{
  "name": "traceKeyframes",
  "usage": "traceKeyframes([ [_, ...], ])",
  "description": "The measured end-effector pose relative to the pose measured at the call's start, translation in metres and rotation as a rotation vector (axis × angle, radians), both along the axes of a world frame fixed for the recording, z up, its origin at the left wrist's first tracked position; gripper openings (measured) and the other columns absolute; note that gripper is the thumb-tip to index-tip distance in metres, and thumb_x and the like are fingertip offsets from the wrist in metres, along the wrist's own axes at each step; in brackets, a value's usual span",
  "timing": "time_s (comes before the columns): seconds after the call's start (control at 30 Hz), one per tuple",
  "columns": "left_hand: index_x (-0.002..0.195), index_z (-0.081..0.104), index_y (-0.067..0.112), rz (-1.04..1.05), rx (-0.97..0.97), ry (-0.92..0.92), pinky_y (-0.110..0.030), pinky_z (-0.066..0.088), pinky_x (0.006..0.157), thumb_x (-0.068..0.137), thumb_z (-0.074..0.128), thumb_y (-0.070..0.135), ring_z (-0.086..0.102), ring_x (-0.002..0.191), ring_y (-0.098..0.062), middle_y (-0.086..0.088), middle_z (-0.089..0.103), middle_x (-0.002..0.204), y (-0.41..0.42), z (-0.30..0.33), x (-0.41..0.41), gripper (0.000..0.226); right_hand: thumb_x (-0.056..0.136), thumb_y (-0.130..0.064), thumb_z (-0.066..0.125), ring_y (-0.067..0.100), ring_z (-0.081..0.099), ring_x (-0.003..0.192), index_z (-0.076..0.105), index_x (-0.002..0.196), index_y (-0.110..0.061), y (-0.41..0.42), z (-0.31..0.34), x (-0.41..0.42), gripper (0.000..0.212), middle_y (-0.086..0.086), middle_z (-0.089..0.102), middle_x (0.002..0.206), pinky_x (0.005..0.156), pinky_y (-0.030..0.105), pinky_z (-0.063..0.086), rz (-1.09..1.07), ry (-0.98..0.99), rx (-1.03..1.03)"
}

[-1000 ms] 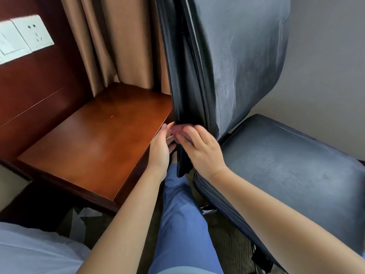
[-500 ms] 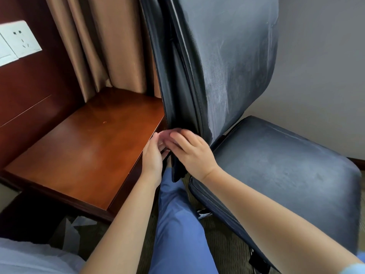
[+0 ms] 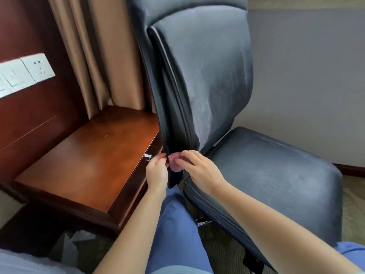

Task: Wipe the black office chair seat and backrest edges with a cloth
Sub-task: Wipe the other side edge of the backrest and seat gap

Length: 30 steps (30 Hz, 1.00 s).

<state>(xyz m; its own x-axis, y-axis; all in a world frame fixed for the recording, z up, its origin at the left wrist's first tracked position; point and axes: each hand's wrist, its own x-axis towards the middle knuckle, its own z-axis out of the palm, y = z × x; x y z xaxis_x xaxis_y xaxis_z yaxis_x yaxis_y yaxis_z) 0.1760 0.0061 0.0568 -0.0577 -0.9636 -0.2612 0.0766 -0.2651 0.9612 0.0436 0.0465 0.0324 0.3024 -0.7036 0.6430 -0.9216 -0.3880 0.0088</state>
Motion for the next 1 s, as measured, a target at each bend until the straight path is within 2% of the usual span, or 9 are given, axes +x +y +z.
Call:
traceKeyframes([
  [0.1, 0.11, 0.062, 0.013, -0.041, 0.038, -0.012, -0.037, 0.051, 0.087, 0.095, 0.042, 0.006, 0.063, 0.1, -0.022, -0.007, 0.065, 0.108, 0.02, 0.011, -0.008, 0.026, 0.069, 0.009, 0.058, 0.029, 0.06, 0.082, 0.05, 0.112, -0.009, 0.021, 0.014, -0.006, 0.047, 0.01, 0.053, 0.107, 0.053, 0.028, 0.051, -0.071, -0.194, 0.029],
  [0.17, 0.1, 0.063, 0.014, -0.089, 0.057, 0.01, -0.04, 0.053, 0.089, 0.094, 0.043, 0.006, 0.065, 0.096, -0.024, -0.008, 0.067, 0.104, 0.035, 0.022, -0.016, 0.022, 0.075, 0.002, 0.05, 0.028, 0.06, 0.078, 0.045, 0.108, -0.013, 0.036, 0.024, -0.011, 0.036, 0.01, 0.058, 0.102, 0.051, 0.026, 0.047, -0.091, -0.231, 0.021],
  [0.27, 0.088, 0.066, 0.016, -0.154, 0.079, 0.064, -0.037, 0.054, 0.085, 0.092, 0.046, 0.009, 0.068, 0.082, -0.021, -0.005, 0.071, 0.086, 0.056, 0.041, -0.029, 0.022, 0.078, -0.011, 0.038, 0.028, 0.063, 0.08, 0.053, 0.103, -0.01, 0.055, 0.034, -0.025, 0.029, 0.009, 0.064, 0.098, 0.055, 0.025, 0.049, -0.123, -0.233, -0.009],
  [0.4, 0.08, 0.07, 0.008, -0.206, 0.11, 0.107, -0.036, 0.056, 0.08, 0.088, 0.053, 0.008, 0.068, 0.075, -0.027, -0.01, 0.072, 0.072, 0.075, 0.062, -0.048, 0.019, 0.079, -0.012, 0.045, 0.025, 0.066, 0.076, 0.067, 0.09, -0.004, 0.079, 0.042, -0.046, 0.026, 0.006, 0.068, 0.091, 0.057, 0.025, 0.052, -0.18, -0.175, -0.098],
  [0.5, 0.082, 0.071, 0.0, -0.266, 0.09, 0.076, -0.041, 0.056, 0.086, 0.082, 0.06, 0.0, 0.068, 0.084, -0.034, -0.021, 0.072, 0.084, 0.086, 0.072, -0.068, 0.011, 0.078, -0.011, 0.048, 0.025, 0.066, 0.075, 0.068, 0.088, -0.004, 0.096, 0.047, -0.063, 0.024, 0.006, 0.069, 0.09, 0.057, 0.024, 0.052, -0.209, -0.144, -0.144],
  [0.6, 0.09, 0.071, -0.005, -0.32, 0.027, 0.071, -0.04, 0.058, 0.08, 0.09, 0.051, 0.0, 0.067, 0.076, -0.032, -0.025, 0.07, 0.092, 0.094, 0.074, -0.09, 0.021, 0.074, -0.009, 0.052, 0.027, 0.066, 0.08, 0.067, 0.096, -0.005, 0.112, 0.046, -0.083, 0.027, 0.006, 0.068, 0.094, 0.057, 0.026, 0.053, -0.3, -0.147, -0.141],
  [0.73, 0.094, 0.069, -0.004, -0.426, -0.076, 0.032, -0.039, 0.057, 0.077, 0.097, 0.046, 0.002, 0.065, 0.079, -0.027, -0.021, 0.069, 0.094, 0.102, 0.074, -0.117, 0.024, 0.08, -0.015, 0.071, 0.024, 0.055, 0.108, 0.055, 0.127, -0.014, 0.133, 0.035, -0.107, 0.05, 0.001, 0.06, 0.12, 0.079, 0.032, 0.048, -0.514, -0.459, 0.077],
  [0.9, 0.099, 0.068, -0.003, -0.512, -0.116, -0.016, -0.039, 0.059, 0.075, 0.097, 0.049, 0.005, 0.065, 0.085, -0.026, -0.021, 0.069, 0.101, 0.097, 0.063, -0.146, 0.021, 0.085, -0.026, 0.058, 0.021, 0.057, 0.088, 0.06, 0.104, -0.025, 0.149, 0.031, -0.127, 0.019, -0.007, 0.06, 0.099, 0.07, 0.032, 0.045, -0.623, -0.565, 0.248],
  [1.0, 0.099, 0.066, 0.006, -0.527, -0.132, -0.119, -0.031, 0.058, 0.062, 0.097, 0.052, 0.009, 0.064, 0.081, -0.02, -0.013, 0.066, 0.104, 0.086, 0.049, -0.159, 0.015, 0.085, -0.027, 0.052, 0.026, 0.059, 0.083, 0.058, 0.096, -0.026, 0.149, 0.024, -0.138, 0.012, -0.006, 0.057, 0.093, 0.071, 0.034, 0.047, -0.697, -0.554, 0.354],
])
